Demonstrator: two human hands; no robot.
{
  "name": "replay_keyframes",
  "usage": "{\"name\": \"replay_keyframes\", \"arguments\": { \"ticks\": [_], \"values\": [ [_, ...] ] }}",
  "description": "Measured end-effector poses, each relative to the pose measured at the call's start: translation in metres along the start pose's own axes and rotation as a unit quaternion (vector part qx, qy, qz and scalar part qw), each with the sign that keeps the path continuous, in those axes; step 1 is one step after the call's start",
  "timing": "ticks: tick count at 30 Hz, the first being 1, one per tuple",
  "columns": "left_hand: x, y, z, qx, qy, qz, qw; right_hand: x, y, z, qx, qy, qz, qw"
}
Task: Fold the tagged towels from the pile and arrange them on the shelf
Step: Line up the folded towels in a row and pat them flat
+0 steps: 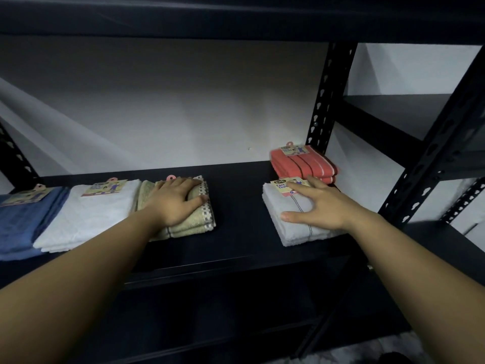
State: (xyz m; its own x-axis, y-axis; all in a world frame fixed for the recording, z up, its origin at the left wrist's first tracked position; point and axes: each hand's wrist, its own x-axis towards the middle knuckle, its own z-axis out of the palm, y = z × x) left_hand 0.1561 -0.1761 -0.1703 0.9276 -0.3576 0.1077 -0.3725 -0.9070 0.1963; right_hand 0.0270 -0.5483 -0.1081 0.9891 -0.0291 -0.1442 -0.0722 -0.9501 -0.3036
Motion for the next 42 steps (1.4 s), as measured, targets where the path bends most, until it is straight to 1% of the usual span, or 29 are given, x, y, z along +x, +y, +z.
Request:
{"name": "replay_keyframes", "arguments": {
  "ticks": [2, 5, 8, 15, 21, 25, 28, 34, 42],
  "values": [
    [0.0, 0.0, 0.0, -0.002, 0.001, 0.001, 1.0, 0.0, 0.003, 0.006, 0.038, 0.011, 0.004, 0.999],
    [0.0, -0.001, 0.001, -0.007, 0.004, -0.002, 1.0, 0.004, -0.001, 0.013, 0.06, 0.039, 0.012, 0.997],
    [0.0, -0.002, 0.002, -0.01, 0.004, -0.004, 1.0, 0.01, -0.009, 0.017, 0.077, 0.047, 0.017, 0.996],
    [-0.005, 0.003, -0.002, -0.017, 0.013, -0.005, 1.0, 0.032, -0.062, 0.035, 0.061, 0.037, -0.012, 0.997],
    [-0.012, 0.013, -0.012, -0.02, -0.008, 0.01, 1.0, 0.064, -0.104, 0.039, 0.065, 0.012, -0.038, 0.997],
    [-0.013, 0.012, -0.014, -0.029, -0.015, 0.01, 0.999, 0.073, -0.125, 0.039, 0.047, -0.004, -0.051, 0.998],
    [-0.014, 0.014, -0.015, -0.033, -0.009, 0.007, 0.999, 0.075, -0.131, 0.04, 0.035, -0.006, -0.05, 0.998],
    [-0.015, 0.015, -0.015, -0.038, -0.037, -0.005, 0.999, 0.078, -0.131, 0.05, 0.02, -0.004, -0.048, 0.999],
    [-0.015, 0.014, -0.014, -0.041, -0.036, 0.0, 0.998, 0.075, -0.133, 0.056, -0.003, 0.003, -0.04, 0.999]
  ]
}}
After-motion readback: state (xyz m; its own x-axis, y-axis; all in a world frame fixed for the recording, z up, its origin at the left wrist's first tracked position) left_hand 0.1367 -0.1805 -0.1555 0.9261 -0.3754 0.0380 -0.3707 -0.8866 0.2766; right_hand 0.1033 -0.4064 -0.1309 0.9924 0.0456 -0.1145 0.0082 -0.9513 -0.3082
